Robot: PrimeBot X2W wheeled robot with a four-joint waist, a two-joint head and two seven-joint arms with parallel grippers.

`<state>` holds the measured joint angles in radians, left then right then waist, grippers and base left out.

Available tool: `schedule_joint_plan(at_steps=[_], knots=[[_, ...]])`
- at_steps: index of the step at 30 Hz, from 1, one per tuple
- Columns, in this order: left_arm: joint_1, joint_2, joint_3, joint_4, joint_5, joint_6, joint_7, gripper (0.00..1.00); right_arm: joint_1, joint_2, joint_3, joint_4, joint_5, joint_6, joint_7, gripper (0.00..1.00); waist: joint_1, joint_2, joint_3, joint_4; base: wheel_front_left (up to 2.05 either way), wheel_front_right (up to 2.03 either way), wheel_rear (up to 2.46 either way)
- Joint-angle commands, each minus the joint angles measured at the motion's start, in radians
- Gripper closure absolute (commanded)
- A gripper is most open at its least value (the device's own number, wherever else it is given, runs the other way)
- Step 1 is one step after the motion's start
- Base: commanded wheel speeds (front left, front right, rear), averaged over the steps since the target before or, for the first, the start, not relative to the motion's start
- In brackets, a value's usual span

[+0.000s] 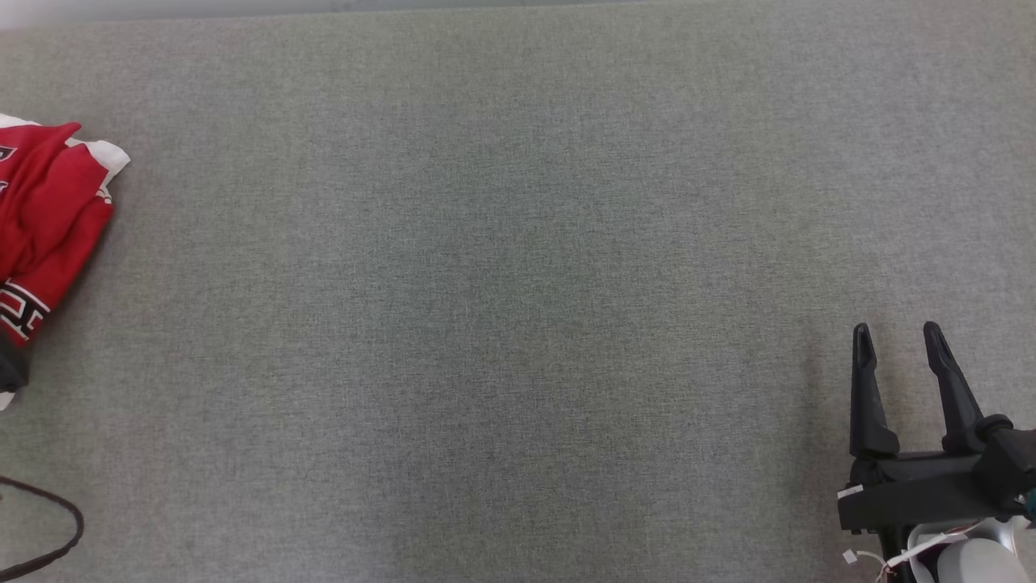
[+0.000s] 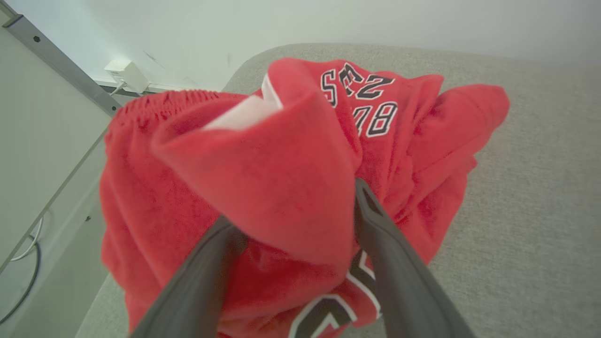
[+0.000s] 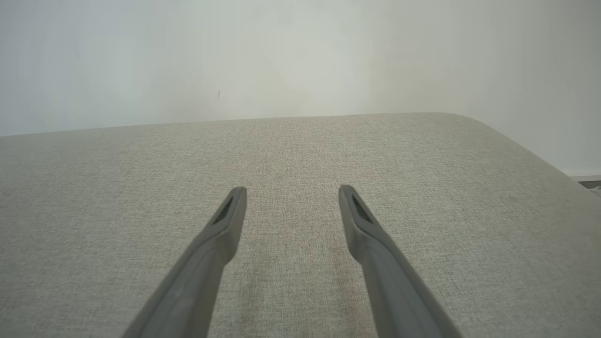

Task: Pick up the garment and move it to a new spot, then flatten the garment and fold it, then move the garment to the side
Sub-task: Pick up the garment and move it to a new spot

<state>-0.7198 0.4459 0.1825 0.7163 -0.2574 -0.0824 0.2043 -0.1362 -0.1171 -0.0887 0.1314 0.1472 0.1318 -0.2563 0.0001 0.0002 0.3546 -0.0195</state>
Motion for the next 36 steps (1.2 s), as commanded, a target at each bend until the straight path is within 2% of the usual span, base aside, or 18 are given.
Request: schedule_joint_plan(at_steps=[1, 2, 3, 7, 10, 17, 21, 28, 36], knots=[[-0.010, 0.011, 0.000, 0.014, -0.006, 0.005, 0.003, 0.20, -0.007, 0.001, 0.005, 0.001, 0.007, -0.002, -0.005, 0.00, -0.0001, -0.0002, 0.000, -0.003, 0.00, 0.00, 0.00], [-0.015, 0.013, 0.000, 0.017, -0.004, 0.009, -0.014, 0.88, -0.008, 0.002, 0.006, 0.002, 0.008, -0.002, -0.006, 0.00, -0.0001, -0.0002, -0.001, -0.004, 0.00, 0.00, 0.00], [-0.016, 0.017, -0.003, 0.017, 0.005, 0.012, -0.038, 1.00, -0.010, 0.003, 0.008, 0.004, 0.007, -0.002, -0.006, 0.00, -0.0001, -0.0002, -0.004, -0.005, 0.00, 0.00, 0.00], [-0.042, 0.041, -0.008, 0.009, 0.028, 0.023, -0.139, 1.00, -0.005, 0.009, 0.015, 0.015, 0.008, -0.002, -0.008, 0.00, -0.0001, -0.0002, -0.027, -0.006, 0.00, 0.00, 0.00], [-0.072, 0.058, -0.017, -0.011, 0.038, 0.016, -0.206, 1.00, 0.000, 0.017, 0.019, 0.029, 0.013, -0.002, -0.009, 0.00, -0.0001, -0.0002, -0.057, -0.008, 0.00, 0.00, 0.00], [-0.160, 0.064, -0.074, -0.113, 0.064, -0.006, -0.279, 1.00, 0.012, 0.034, 0.024, 0.053, 0.020, -0.002, -0.010, 0.00, -0.0001, -0.0002, -0.120, -0.017, 0.00, 0.00, 0.00], [-0.233, 0.019, -0.132, -0.221, 0.062, -0.020, -0.265, 1.00, 0.015, 0.046, 0.024, 0.058, 0.029, -0.002, -0.010, 0.00, -0.0001, -0.0002, -0.150, -0.033, 0.00, 0.00, 0.00], [-0.324, -0.120, -0.266, -0.405, 0.052, -0.029, -0.191, 1.00, 0.019, 0.060, 0.033, 0.068, 0.040, -0.002, -0.008, 0.00, -0.0001, -0.0002, -0.171, -0.104, 0.00, 0.00, 0.00], [-0.349, -0.296, -0.419, -0.445, 0.026, -0.037, -0.171, 1.00, 0.015, 0.065, 0.032, 0.077, 0.052, -0.002, -0.009, 0.00, -0.0001, -0.0002, -0.156, -0.211, 0.00, 0.00, 0.00]])
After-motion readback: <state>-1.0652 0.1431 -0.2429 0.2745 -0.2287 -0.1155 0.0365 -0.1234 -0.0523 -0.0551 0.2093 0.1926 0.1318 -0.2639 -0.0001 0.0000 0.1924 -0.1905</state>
